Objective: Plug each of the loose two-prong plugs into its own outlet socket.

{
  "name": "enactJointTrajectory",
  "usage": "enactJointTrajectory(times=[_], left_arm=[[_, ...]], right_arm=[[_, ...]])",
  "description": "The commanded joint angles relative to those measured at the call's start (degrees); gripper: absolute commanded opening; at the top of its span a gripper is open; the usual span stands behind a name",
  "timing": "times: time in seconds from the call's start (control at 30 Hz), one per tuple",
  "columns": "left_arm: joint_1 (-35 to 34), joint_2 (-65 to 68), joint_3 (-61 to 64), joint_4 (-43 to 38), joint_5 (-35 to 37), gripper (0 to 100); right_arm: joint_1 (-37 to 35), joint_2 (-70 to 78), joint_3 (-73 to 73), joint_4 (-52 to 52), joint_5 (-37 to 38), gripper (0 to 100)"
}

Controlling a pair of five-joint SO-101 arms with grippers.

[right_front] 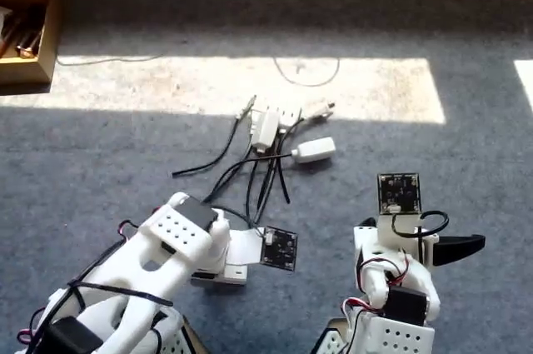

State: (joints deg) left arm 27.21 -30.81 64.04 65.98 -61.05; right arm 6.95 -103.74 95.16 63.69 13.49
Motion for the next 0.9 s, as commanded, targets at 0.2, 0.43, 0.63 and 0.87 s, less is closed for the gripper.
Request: enactJointTrajectory(times=[0.2,0.43,0.63,0.87], left_arm=[[0.7,-1.2,3.0,-3.6,-0.5,22],[-1.2,-1.2,-5.1,0.4,-0.5,25],[-7.3,-1.2,-23.2,7.6,3.8,22],[-19.9,-0.7,-43.2,7.9,8.6,22]], right_arm=[[-0.6,-0.8,7.1,-1.0,0.6,68.8],[-0.6,-0.8,7.1,-1.0,0.6,68.8],[-0.6,-0.8,7.2,-1.0,0.6,68.8],[-0.6,-0.8,7.2,-1.0,0.7,68.8]])
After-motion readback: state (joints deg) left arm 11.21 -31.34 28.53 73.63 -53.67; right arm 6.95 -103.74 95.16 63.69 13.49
